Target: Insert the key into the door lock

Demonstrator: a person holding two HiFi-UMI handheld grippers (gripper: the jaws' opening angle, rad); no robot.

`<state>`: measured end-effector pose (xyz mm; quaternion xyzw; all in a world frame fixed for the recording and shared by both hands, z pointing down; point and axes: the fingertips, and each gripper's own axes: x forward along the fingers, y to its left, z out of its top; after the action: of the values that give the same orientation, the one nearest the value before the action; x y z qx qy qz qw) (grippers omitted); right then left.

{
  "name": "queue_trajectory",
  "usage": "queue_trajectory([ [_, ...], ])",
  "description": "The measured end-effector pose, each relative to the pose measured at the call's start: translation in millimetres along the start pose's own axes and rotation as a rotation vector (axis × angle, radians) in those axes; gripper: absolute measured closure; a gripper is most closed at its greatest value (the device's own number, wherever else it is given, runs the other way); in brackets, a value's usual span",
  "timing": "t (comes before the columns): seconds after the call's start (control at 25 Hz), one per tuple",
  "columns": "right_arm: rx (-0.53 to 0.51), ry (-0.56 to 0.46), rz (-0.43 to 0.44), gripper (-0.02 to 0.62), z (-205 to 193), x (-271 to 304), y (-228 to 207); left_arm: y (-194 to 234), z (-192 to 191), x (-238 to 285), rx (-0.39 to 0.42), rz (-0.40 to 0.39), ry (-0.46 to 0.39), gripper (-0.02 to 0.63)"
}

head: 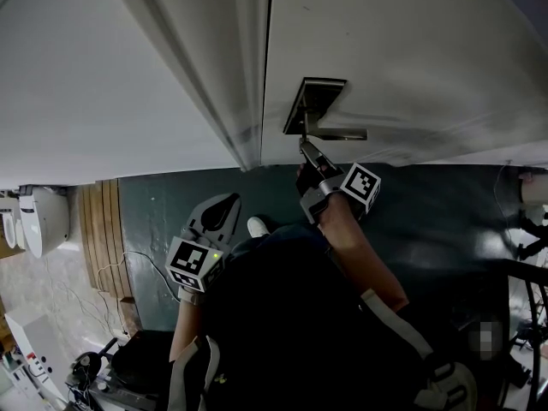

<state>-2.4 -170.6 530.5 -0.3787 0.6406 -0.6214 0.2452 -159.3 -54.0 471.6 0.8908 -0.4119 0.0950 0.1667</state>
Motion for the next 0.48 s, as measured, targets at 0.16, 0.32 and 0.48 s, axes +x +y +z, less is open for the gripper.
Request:
queue_trajectory([
  [0.16, 0.008, 0.021, -0.002, 0.561, 4, 0, 0, -3, -2, 1, -0.002, -0.003, -0.002, 0.598],
  [0.32, -0.01, 0.02, -0.005, 0.561, 10, 2, 1, -4, -2, -8, -0.004, 0.01, -0.004, 0.598],
  [0.48, -0.026, 0.019, 0.009, 0.561, 15, 14, 3, -1, -2, -14, -0.009, 0.031, -0.007, 0.598],
])
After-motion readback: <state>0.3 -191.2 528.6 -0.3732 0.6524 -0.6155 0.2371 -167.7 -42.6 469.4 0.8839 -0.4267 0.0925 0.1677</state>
